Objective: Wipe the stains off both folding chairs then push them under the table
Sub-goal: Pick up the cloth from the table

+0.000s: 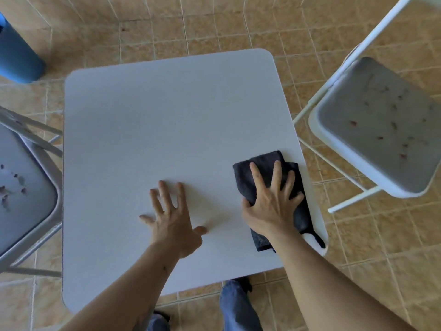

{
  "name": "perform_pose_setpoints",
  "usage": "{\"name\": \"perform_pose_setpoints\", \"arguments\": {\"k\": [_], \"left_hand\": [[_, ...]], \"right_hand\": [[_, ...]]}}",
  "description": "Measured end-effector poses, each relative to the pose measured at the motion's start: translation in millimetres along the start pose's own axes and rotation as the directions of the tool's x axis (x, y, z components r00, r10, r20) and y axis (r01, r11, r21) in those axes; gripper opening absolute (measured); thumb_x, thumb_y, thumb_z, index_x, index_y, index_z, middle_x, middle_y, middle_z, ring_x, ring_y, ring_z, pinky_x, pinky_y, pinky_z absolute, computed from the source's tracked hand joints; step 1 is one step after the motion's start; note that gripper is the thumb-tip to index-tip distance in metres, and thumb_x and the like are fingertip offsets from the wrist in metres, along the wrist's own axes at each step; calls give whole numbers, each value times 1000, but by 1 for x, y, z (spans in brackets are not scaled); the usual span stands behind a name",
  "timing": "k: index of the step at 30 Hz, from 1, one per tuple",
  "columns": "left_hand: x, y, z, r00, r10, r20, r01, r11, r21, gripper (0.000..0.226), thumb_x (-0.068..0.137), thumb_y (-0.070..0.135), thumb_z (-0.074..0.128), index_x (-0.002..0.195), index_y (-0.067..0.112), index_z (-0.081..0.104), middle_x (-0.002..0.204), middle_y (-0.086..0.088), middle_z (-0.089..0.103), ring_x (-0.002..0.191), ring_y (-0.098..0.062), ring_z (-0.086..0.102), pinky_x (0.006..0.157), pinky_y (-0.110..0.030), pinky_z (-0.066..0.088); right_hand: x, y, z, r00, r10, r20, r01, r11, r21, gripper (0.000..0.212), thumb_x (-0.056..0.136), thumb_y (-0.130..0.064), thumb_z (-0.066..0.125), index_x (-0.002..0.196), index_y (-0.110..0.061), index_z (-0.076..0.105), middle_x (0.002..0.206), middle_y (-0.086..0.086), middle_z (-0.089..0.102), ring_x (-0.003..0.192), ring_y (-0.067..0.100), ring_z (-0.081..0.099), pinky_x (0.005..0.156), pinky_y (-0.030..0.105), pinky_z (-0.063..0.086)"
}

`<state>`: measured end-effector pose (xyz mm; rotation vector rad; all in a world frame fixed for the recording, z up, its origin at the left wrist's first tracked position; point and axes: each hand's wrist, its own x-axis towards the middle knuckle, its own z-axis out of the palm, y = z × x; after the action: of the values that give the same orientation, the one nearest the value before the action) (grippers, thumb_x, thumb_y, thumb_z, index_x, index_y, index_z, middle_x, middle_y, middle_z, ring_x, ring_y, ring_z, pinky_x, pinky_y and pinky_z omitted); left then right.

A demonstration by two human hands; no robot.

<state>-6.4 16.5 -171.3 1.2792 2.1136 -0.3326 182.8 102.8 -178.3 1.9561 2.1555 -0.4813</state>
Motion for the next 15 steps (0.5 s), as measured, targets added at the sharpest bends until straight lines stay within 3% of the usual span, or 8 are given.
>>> {"name": "perform_pose_setpoints", "arguments": {"k": [3,6,9,12,15], "left_hand": [[1,-1,-1,1000,5,-16,-5,1000,17,118,81,64,60,151,24,-26,152,-14,-42,144,-39,-31,110,-71,14],[1,-1,-3,1000,9,-13,-8,999,53,118,81,67,58,149,24,-29,152,-14,-43,145,-39,-30,112,-69,16],[0,-3,-6,1000,25,-17,-24,997,68,118,80,67,60,150,26,-26,155,-12,-38,146,-38,-25,112,-66,22],[-5,-14,-18,996,86,-26,-84,994,76,106,84,55,63,154,25,-11,160,-8,-25,149,-34,-13,112,-52,34],[-18,-37,-30,984,173,-47,-169,982,80,90,90,45,58,156,22,2,164,-5,-10,151,-27,-1,116,-43,31]], "right_hand": [[-4,-3,3,996,74,40,-77,994,74,89,80,-46,53,148,-52,-4,161,4,-23,144,47,-16,103,78,8],[-9,6,0,998,48,-33,-47,999,23,85,78,-39,55,149,-49,9,163,7,-3,140,46,8,97,68,29],[-10,17,-5,995,-53,-80,48,997,-54,82,74,-28,61,148,-42,28,154,10,25,115,40,35,76,48,45],[-11,19,-11,992,-126,-30,123,990,-70,82,76,-20,64,149,-38,29,145,9,31,103,36,40,66,41,50],[-19,5,-19,988,-152,19,152,988,-35,80,82,-18,64,150,-36,27,141,8,30,103,33,42,69,40,52]]}}
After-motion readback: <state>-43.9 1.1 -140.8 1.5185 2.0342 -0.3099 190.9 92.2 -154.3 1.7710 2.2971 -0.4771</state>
